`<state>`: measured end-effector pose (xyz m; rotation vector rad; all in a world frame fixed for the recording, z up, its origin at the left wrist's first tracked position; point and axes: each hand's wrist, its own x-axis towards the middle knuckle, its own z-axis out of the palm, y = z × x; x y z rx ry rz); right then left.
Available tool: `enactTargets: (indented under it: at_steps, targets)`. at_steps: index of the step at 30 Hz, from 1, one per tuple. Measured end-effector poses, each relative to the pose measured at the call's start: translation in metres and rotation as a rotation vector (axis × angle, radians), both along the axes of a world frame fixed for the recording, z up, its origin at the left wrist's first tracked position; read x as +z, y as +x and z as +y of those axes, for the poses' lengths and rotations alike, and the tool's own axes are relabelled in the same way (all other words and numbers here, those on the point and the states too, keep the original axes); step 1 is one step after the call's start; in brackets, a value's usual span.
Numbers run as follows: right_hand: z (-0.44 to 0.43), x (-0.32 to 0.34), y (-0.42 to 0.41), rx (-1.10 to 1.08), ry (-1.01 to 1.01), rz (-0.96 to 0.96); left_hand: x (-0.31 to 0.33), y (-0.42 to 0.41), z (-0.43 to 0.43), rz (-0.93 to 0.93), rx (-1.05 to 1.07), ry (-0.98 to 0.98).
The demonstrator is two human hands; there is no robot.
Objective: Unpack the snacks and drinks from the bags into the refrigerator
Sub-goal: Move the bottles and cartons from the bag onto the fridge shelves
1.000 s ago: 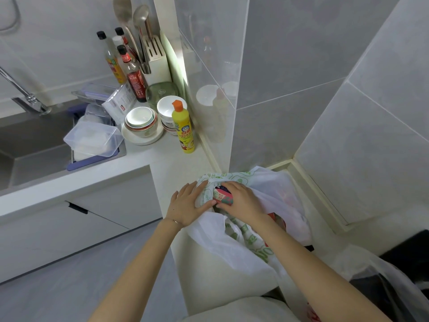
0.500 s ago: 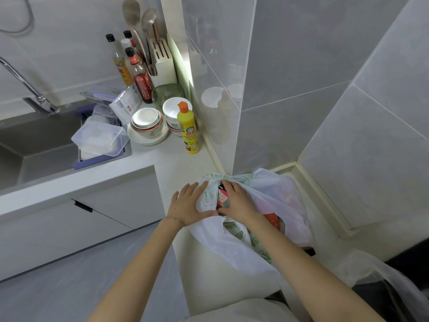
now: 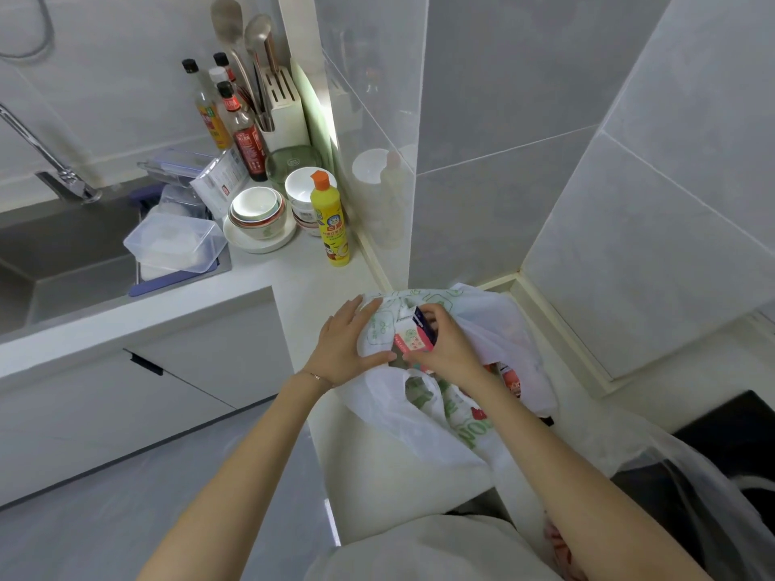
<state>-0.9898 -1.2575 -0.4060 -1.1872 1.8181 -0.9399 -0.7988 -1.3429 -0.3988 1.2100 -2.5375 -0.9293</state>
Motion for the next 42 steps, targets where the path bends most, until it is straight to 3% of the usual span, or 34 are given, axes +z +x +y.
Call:
enactTargets:
  at_steps: [4, 9, 13, 17, 23, 27, 32, 37, 42]
  targets:
    - [0.020, 0.011, -0.010, 0.029, 0.012, -0.115, 0.028, -0.021, 0.020, 0.162, -0.019, -0.082]
    - [0.043, 0.020, -0.026, 0.075, 0.116, -0.077, 0.039, -0.027, 0.022, -0.054, -0.112, -0.195]
    - [0.056, 0.030, -0.026, -0.025, 0.008, -0.170, 0.042, -0.033, 0.031, 0.078, -0.119, -0.144]
    - [0.055, 0.045, -0.019, -0.045, -0.100, -0.231, 0.057, -0.049, 0.050, 0.299, -0.180, 0.075]
    - [0.056, 0.046, -0.022, 0.053, -0.103, -0.219, 0.064, -0.046, 0.059, 0.475, 0.014, 0.315]
    - [0.058, 0.038, -0.017, 0.071, 0.027, -0.176, 0.065, -0.029, 0.056, 0.546, 0.092, 0.307]
    - [0.059, 0.013, 0.001, 0.168, 0.150, -0.254, 0.065, -0.004, 0.057, 0.603, 0.239, 0.277]
    - [0.054, -0.015, 0.017, 0.130, 0.208, -0.157, 0.053, 0.022, 0.058, 0.531, 0.304, 0.225]
    - [0.049, -0.029, 0.034, 0.112, 0.199, 0.130, 0.028, 0.039, 0.056, 0.381, 0.242, 0.171]
